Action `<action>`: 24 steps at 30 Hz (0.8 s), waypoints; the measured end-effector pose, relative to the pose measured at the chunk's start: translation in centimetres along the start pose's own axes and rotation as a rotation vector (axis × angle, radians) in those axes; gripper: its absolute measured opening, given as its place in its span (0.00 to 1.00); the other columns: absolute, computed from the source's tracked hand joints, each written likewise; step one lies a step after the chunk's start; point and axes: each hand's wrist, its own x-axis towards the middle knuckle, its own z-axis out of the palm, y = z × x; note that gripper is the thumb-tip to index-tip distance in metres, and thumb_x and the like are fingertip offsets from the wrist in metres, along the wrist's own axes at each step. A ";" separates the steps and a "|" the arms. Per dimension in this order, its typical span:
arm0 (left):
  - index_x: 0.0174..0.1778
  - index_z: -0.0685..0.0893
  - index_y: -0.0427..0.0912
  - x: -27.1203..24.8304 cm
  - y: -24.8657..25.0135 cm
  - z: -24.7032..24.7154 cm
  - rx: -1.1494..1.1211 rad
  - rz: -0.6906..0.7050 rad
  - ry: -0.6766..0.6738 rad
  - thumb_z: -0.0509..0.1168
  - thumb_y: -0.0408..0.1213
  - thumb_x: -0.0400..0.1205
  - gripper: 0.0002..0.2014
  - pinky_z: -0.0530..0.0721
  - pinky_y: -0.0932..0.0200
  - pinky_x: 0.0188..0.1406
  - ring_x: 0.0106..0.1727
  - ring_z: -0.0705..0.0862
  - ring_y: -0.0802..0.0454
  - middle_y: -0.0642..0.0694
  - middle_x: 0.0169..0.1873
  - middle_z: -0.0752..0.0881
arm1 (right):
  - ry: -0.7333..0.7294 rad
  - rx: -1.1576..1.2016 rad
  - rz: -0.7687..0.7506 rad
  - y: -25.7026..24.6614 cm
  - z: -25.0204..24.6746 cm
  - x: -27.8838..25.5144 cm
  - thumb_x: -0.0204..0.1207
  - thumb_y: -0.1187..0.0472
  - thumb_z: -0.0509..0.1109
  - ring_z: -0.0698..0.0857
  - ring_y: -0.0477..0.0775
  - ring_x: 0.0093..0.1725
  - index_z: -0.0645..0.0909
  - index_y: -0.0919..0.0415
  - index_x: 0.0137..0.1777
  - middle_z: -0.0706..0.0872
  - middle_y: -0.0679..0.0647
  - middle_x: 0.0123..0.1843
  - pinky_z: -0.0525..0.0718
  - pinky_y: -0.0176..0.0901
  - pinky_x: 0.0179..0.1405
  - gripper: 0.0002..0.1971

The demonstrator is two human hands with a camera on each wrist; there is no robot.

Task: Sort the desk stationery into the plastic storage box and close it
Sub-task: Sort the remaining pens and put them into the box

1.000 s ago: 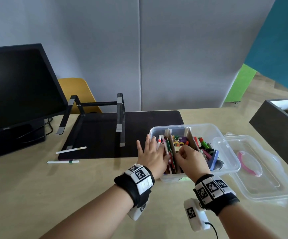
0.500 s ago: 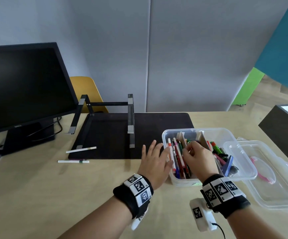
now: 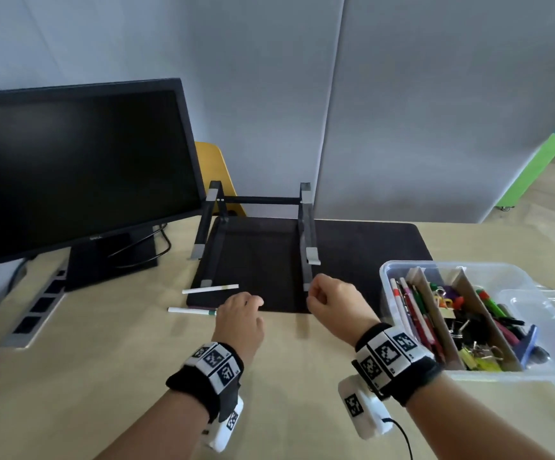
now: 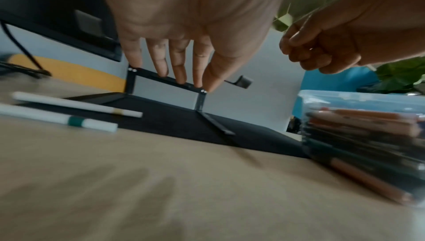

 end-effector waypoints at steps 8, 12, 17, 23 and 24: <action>0.70 0.74 0.47 1.8 -9.3 -0.6 0.174 -0.079 -0.139 0.58 0.36 0.82 0.19 0.70 0.56 0.68 0.71 0.73 0.50 0.50 0.67 0.76 | -0.145 -0.020 0.002 -0.6 8.5 4.2 0.75 0.64 0.61 0.81 0.54 0.48 0.78 0.58 0.53 0.76 0.49 0.47 0.80 0.41 0.49 0.08; 0.72 0.73 0.47 2.3 -11.7 -0.6 0.231 -0.050 -0.213 0.59 0.37 0.82 0.21 0.73 0.53 0.68 0.70 0.74 0.48 0.49 0.68 0.76 | -0.194 -0.059 0.001 -0.5 11.5 6.1 0.77 0.63 0.62 0.80 0.53 0.59 0.78 0.58 0.61 0.79 0.53 0.59 0.79 0.40 0.59 0.13; 0.64 0.77 0.49 2.9 -12.6 -0.7 0.216 -0.036 -0.237 0.59 0.36 0.82 0.14 0.74 0.53 0.65 0.67 0.75 0.47 0.49 0.64 0.78 | -0.269 -0.132 -0.018 -2.0 14.0 8.6 0.78 0.64 0.61 0.73 0.56 0.72 0.72 0.60 0.72 0.74 0.54 0.72 0.71 0.42 0.72 0.21; 0.62 0.74 0.46 4.3 -12.9 -1.3 0.324 0.026 -0.368 0.58 0.37 0.83 0.11 0.71 0.51 0.65 0.67 0.73 0.43 0.46 0.65 0.75 | -0.358 -0.285 -0.140 -3.9 16.0 11.1 0.80 0.68 0.56 0.64 0.56 0.78 0.65 0.55 0.78 0.63 0.49 0.81 0.67 0.48 0.77 0.26; 0.62 0.74 0.45 4.4 -12.9 -1.3 0.339 0.040 -0.392 0.58 0.37 0.84 0.11 0.70 0.50 0.65 0.67 0.73 0.43 0.45 0.65 0.75 | -0.382 -0.323 -0.144 -4.1 16.2 11.5 0.80 0.69 0.55 0.61 0.55 0.80 0.62 0.53 0.79 0.59 0.46 0.82 0.67 0.51 0.77 0.28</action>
